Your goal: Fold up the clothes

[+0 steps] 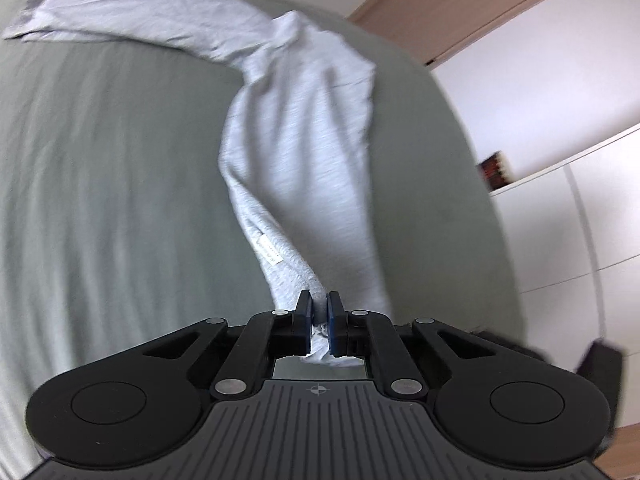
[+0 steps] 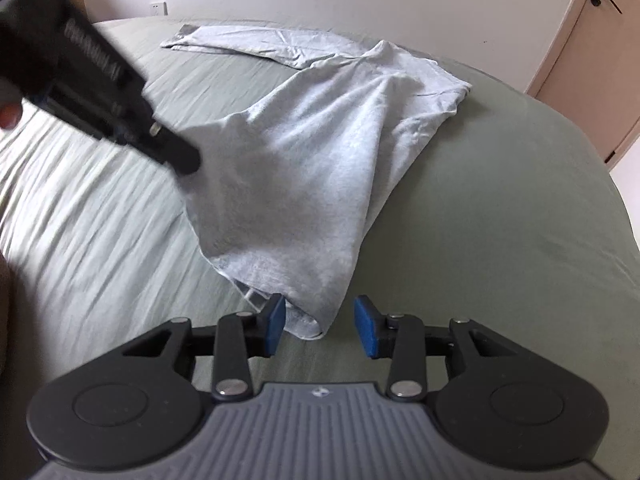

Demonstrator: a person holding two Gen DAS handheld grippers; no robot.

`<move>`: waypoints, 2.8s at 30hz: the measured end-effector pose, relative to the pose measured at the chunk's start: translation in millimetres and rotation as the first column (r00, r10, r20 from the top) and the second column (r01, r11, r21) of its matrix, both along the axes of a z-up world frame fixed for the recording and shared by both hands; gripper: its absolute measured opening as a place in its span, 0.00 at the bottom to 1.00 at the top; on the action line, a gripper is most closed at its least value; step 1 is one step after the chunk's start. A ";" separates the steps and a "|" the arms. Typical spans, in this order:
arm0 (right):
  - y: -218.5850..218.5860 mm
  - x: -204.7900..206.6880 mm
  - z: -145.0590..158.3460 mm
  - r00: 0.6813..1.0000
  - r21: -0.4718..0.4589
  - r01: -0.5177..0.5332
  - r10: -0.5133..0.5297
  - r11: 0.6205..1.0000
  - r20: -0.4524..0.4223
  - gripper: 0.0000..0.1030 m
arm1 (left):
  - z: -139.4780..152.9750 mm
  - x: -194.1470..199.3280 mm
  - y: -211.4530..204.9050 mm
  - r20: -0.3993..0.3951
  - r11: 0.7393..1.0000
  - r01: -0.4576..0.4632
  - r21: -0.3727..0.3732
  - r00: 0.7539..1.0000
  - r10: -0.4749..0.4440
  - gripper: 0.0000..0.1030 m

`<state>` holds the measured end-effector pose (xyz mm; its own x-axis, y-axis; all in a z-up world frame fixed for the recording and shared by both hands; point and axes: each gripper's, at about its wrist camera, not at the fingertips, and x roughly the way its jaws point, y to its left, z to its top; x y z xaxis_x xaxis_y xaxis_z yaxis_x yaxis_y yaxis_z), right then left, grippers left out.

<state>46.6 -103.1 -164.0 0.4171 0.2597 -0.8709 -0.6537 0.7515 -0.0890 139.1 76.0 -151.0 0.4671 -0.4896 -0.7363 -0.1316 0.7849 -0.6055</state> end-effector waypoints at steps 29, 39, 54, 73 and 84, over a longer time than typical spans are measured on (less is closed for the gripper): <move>8.8 -13.9 -16.9 0.981 0.004 0.128 -0.126 0.992 -0.149 0.03 | -43.6 -33.4 45.4 -0.140 0.975 -0.132 0.177 0.977 0.158 0.06; -44.5 25.7 -1.8 0.928 0.200 0.319 -0.263 0.926 -0.264 0.23 | -12.4 -45.1 43.2 -0.095 0.961 -0.053 0.270 0.992 0.081 0.18; -40.7 232.5 0.6 0.882 0.309 0.437 -0.335 0.845 -0.333 0.46 | -14.2 -20.6 -98.7 -0.018 0.887 0.289 0.361 0.953 -0.304 0.23; 12.3 359.5 -27.8 0.873 0.221 0.460 -0.392 0.860 -0.291 0.08 | -43.6 10.7 -116.7 -0.083 0.871 0.292 0.395 0.956 -0.282 0.21; 0.4 381.6 -14.3 0.887 0.252 0.432 -0.356 0.866 -0.294 0.07 | -33.4 6.9 -131.6 -0.065 0.860 0.329 0.390 0.941 -0.331 0.06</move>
<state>428.2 -102.7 -178.3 0.3383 0.3816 -0.8602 -0.2700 0.9150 0.2998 146.0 -55.6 -184.4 0.3327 -0.2899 -0.8974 0.1791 0.9537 -0.2417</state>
